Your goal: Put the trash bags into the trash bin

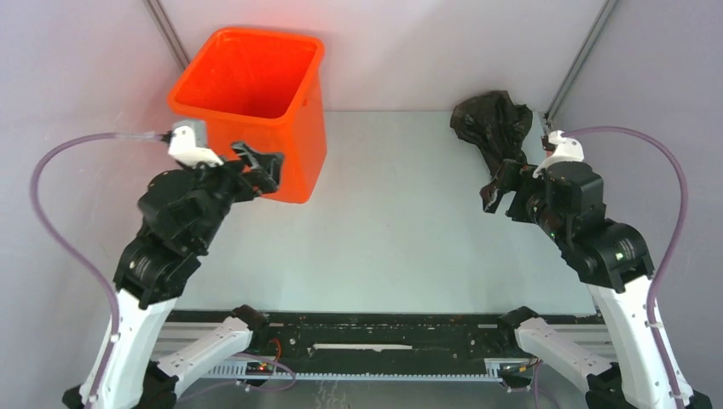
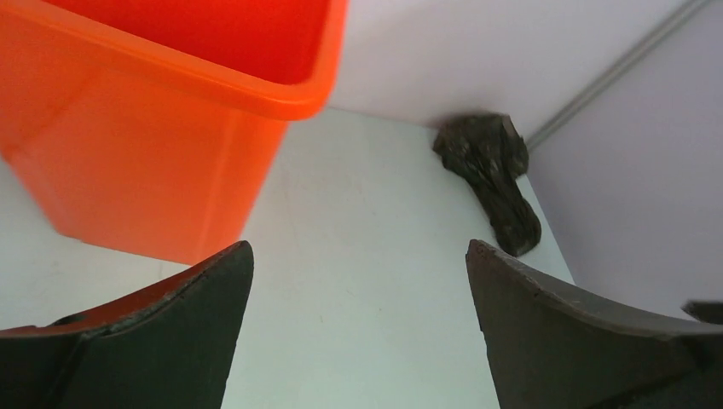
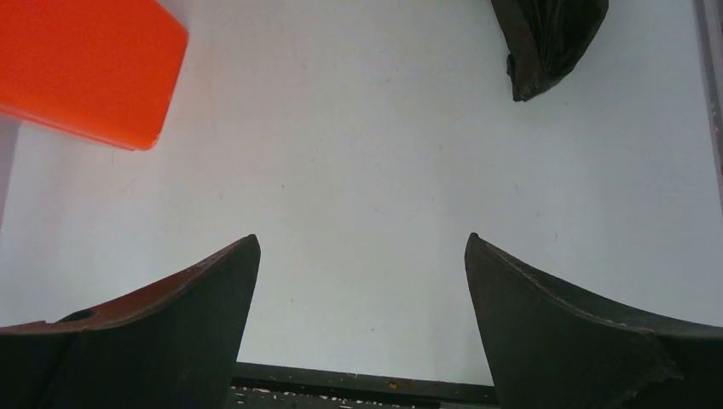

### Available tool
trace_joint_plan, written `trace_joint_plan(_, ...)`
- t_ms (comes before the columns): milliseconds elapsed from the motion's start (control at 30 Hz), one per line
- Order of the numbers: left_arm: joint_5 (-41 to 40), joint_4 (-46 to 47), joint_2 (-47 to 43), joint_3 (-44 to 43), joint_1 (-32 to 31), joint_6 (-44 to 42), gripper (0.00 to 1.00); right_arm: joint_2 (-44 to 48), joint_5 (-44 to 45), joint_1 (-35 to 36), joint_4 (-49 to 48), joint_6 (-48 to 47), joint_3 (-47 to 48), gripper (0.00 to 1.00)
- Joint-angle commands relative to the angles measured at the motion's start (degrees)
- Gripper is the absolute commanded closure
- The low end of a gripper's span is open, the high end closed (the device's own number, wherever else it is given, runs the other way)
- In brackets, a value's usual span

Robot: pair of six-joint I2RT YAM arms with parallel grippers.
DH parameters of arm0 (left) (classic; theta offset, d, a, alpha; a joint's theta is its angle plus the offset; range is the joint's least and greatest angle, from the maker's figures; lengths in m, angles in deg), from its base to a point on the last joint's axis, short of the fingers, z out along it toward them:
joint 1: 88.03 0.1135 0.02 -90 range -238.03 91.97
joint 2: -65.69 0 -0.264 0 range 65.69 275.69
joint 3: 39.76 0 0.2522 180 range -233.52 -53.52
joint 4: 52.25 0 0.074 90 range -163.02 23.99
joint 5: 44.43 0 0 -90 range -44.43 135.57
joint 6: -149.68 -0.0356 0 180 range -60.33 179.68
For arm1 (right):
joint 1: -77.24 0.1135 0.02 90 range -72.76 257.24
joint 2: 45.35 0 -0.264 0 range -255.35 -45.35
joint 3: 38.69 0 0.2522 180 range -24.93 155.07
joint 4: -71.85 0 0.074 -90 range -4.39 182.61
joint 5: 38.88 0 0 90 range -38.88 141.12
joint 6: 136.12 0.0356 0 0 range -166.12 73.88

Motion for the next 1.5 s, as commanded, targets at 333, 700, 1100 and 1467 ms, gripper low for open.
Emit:
trace_joint_plan(333, 2.29, 4.51, 7.9, 0.58, -8.86, -1.59, 0.0, -15.68, -3.89, -4.86, -14.75, 1.83, -5.41, 0.0)
trace_joint_plan(700, 5.6, -0.18, 12.54, -5.33, -9.11, -9.37, 0.0, -43.14, -13.73, -27.62, -15.99, 7.18, 6.96, 0.0)
trace_joint_plan(1100, 2.88, -3.93, 16.78, -10.13, -9.19, -22.8, 0.0, -86.05, -9.32, -31.13, 1.94, -7.28, 54.86, 0.07)
trace_joint_plan(1467, 4.64, -2.55, 17.98, -10.77, -9.19, -21.78, 0.0, -82.43, -21.96, -27.69, -3.38, -4.12, 40.24, 0.58)
